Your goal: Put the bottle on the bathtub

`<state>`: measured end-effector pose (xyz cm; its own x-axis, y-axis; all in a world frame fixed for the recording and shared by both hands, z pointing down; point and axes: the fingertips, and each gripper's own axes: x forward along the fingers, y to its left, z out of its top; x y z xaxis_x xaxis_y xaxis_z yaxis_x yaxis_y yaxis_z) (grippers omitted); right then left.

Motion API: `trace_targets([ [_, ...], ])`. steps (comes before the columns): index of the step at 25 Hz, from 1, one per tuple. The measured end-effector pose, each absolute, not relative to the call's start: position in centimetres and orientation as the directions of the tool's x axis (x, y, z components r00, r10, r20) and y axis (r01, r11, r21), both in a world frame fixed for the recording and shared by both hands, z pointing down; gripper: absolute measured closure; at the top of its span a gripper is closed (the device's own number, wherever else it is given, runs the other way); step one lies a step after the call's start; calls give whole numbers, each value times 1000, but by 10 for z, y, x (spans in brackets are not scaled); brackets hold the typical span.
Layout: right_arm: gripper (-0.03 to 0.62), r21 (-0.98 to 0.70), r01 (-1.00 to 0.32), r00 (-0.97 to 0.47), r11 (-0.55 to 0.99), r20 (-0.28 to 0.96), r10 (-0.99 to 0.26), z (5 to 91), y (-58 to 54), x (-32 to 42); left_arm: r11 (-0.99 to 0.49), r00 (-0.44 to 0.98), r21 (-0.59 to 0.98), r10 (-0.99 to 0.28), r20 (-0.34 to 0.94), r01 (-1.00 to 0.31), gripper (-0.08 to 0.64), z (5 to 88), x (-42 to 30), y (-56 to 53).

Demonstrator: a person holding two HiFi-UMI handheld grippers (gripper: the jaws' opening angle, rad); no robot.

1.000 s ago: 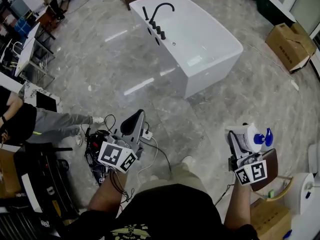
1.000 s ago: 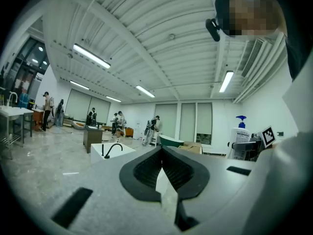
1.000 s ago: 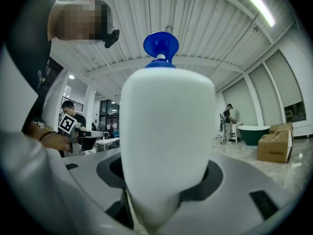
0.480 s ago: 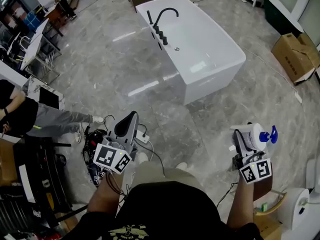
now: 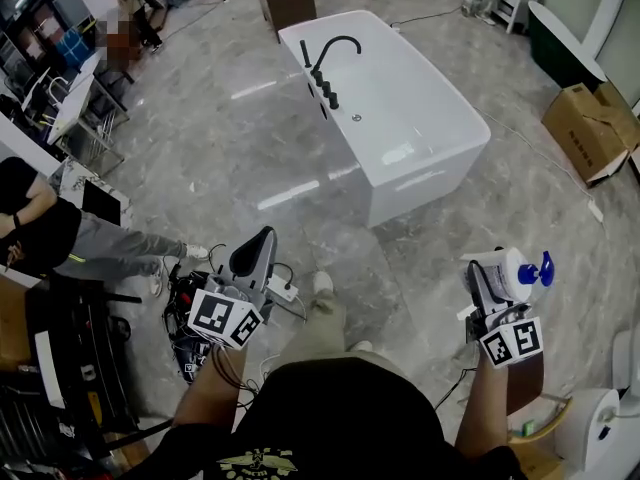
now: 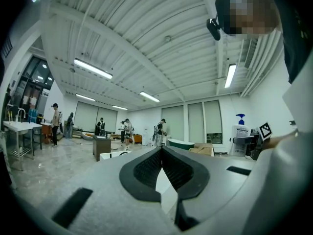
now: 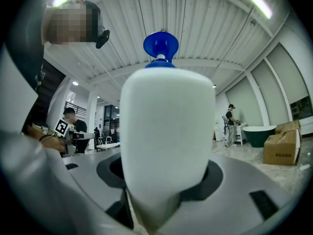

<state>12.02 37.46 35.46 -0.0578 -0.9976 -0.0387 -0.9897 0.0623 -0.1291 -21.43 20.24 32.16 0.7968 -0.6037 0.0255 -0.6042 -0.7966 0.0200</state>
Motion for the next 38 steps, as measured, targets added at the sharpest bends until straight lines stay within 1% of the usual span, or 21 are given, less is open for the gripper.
trace_targets([
  [4,330,-123,-992,-35,39,-33,-999,354,374,128,-806,806,15,-591,25,-591,551,325,-200,195],
  [8,330,-91,-995,-31,32,-17,-999,354,369,129,-810,808,-3,-586,51,-587,551,335,-184,185],
  [17,330,-71,-997,-33,31,33,-999,366,325,131,-773,769,-97,-634,85,-627,551,351,-164,148],
  [24,330,-39,-998,-48,46,61,-997,370,276,128,-762,755,-113,-647,104,-637,551,361,-153,107],
  [33,330,-58,-998,-40,34,102,-994,383,221,143,-788,778,-99,-616,120,-608,551,374,-129,53],
  [38,330,-50,-999,-25,20,105,-994,380,195,150,-805,797,-95,-593,116,-586,551,375,-114,22],
])
